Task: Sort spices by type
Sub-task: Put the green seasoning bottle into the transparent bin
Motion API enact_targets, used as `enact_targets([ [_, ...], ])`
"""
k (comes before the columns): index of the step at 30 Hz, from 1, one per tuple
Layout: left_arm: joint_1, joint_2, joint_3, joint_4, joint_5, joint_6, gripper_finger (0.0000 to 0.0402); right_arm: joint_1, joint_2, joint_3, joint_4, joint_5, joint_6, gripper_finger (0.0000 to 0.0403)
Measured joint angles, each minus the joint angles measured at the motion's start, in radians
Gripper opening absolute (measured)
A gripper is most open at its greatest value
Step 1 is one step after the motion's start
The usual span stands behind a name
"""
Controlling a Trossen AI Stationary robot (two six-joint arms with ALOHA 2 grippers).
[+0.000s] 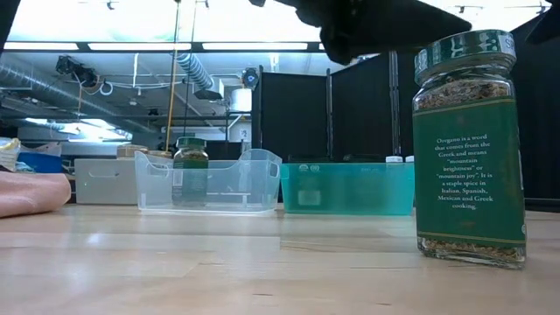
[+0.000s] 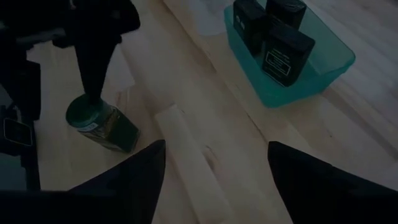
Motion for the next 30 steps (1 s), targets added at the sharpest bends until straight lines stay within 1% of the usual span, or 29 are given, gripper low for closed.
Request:
enact_targets([
  [2,0.009,0.016,0.001,0.041,0.018,-0.005,0.0344,0.0,0.0,0.0,0.004,0.001,0.001,0.0289],
  [6,0.021,0.036,0.001,0.062,0.048,-0.026,0.0344,0.0,0.0,0.0,0.009,0.0,0.002,0.0289],
  [12,0.032,0.044,0.002,0.054,0.078,-0.026,0.0344,0.0,0.0,0.0,0.012,0.001,0.001,0.029],
  [18,0.033,0.047,0.002,0.047,0.076,-0.019,0.0344,0.0,0.0,0.0,0.012,0.001,0.001,0.0285],
  [26,0.032,0.077,0.002,0.083,0.074,-0.026,0.0344,0.0,0.0,0.0,0.016,0.001,0.001,0.0284],
  [30,0.032,0.078,0.002,0.082,0.048,-0.025,0.0334,0.0,0.0,0.0,0.018,0.001,0.001,0.0283],
])
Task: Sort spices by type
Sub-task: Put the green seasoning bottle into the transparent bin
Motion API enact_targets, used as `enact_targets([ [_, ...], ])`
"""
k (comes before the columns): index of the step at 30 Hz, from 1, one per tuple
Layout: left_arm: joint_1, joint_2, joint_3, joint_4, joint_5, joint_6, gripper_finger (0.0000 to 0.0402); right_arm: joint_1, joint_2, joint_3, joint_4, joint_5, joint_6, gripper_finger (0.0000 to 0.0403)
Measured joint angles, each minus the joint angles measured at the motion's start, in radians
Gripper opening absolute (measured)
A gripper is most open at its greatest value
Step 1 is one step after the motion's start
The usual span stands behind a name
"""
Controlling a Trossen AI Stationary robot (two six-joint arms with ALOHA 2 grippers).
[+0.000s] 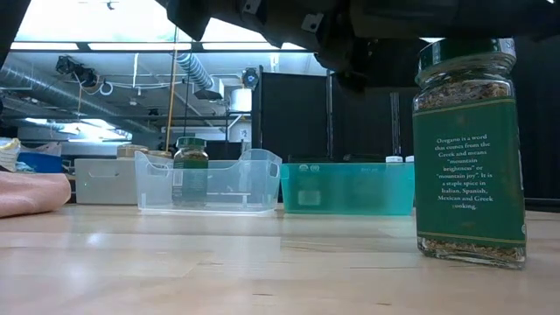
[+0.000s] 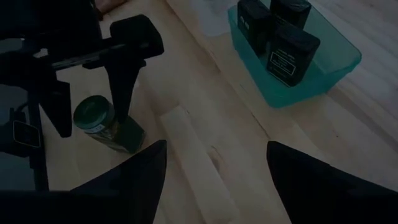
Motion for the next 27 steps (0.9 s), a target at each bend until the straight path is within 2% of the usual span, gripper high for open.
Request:
enact_targets([
  [5,0.0,0.011,0.0,0.009,-0.009,-0.019,0.0292,0.0,0.0,0.0,0.001,0.0,0.0,0.0284],
  [13,-0.001,0.028,-0.001,0.019,-0.002,-0.062,0.0196,0.0,0.0,0.0,0.01,-0.001,0.0,0.0279],
  [22,-0.014,0.029,0.033,0.002,-0.041,-0.114,0.0196,0.0,0.0,0.0,0.014,-0.008,0.022,0.0279],
  [27,-0.023,0.015,0.067,-0.087,-0.082,-0.168,0.0196,0.0,0.0,0.0,0.017,-0.008,0.025,0.0272],
])
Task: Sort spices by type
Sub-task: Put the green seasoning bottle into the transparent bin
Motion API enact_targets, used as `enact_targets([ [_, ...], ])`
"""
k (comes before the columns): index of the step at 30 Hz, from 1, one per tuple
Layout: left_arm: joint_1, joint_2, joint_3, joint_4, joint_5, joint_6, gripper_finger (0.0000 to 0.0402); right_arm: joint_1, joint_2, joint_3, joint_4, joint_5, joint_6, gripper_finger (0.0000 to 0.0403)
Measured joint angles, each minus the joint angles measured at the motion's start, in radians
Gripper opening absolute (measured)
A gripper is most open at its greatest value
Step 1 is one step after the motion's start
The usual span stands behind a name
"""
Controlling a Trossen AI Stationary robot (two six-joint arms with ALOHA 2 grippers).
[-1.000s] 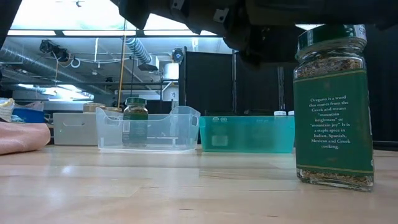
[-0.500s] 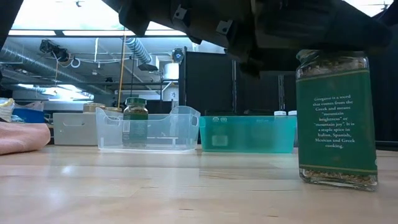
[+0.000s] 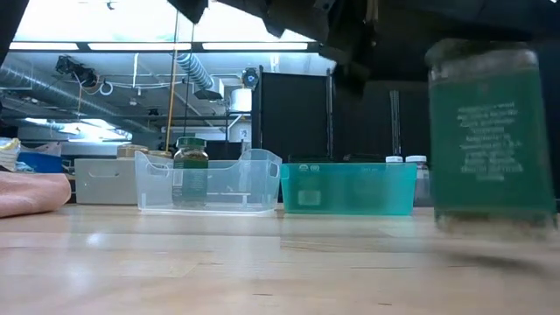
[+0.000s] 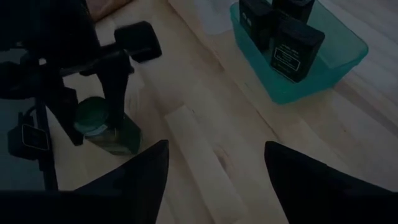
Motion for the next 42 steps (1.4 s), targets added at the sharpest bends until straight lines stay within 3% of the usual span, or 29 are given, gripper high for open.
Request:
enact_targets([
  [3,-0.006,-0.032,0.014,-0.03,-0.099,-0.044,0.0196,0.0,0.0,0.0,-0.001,0.0,0.0,0.027],
  [9,-0.028,-0.123,0.016,-0.199,-0.452,-0.232,0.0196,0.0,0.0,0.0,-0.004,0.003,0.0,0.027],
  [17,-0.045,-0.271,0.016,-0.703,-0.903,-0.757,0.0196,0.0,0.0,0.0,-0.005,0.034,0.007,0.0268],
  [20,-0.043,-0.301,0.016,-0.895,-1.018,-0.996,0.0196,0.0,0.0,0.0,-0.005,0.045,0.008,0.0268],
  [24,-0.029,-0.298,0.015,-1.06,-1.053,-1.189,0.0196,-0.003,0.0,0.0,-0.004,0.059,0.008,0.0267],
  [31,0.021,-0.283,0.015,-1.119,-1.068,-1.235,0.0196,-0.008,0.0,0.0,-0.004,0.06,0.008,0.0267],
  [42,0.134,-0.281,0.006,-1.369,-0.988,-1.533,0.0196,-0.008,0.0,0.0,-0.005,0.055,0.006,0.0264],
])
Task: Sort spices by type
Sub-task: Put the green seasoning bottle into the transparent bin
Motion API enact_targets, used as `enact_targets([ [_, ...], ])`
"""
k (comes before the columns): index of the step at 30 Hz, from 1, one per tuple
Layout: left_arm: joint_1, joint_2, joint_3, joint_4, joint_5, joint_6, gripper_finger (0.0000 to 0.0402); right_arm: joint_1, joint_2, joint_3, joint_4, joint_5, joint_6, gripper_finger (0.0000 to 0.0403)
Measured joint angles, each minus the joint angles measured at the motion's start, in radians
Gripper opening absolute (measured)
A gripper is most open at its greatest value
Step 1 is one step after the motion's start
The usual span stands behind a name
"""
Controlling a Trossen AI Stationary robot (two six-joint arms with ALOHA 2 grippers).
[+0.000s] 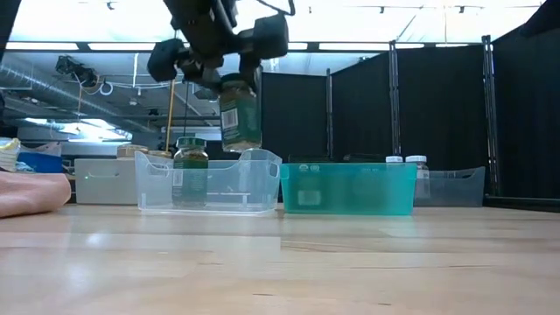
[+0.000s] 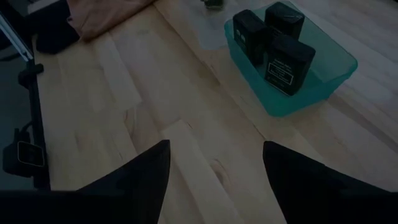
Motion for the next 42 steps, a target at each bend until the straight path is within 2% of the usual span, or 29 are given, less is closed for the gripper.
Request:
enact_targets([
  [7,0.031,0.0,-0.091,0.067,0.025,-0.105,0.0196,0.0,0.0,0.0,0.0,0.0,-0.003,0.0264],
  [15,0.045,0.0,-0.183,0.149,0.041,-0.107,0.0196,0.0,0.0,0.0,-0.001,-0.001,-0.005,0.0265],
  [39,0.046,0.081,-0.189,0.166,0.084,-0.011,0.0197,0.0,0.0,0.0,-0.003,0.002,-0.007,0.0266],
  [42,0.046,0.08,-0.189,0.169,0.101,0.032,0.0234,0.0,0.0,0.0,-0.004,0.004,-0.01,0.0268],
])
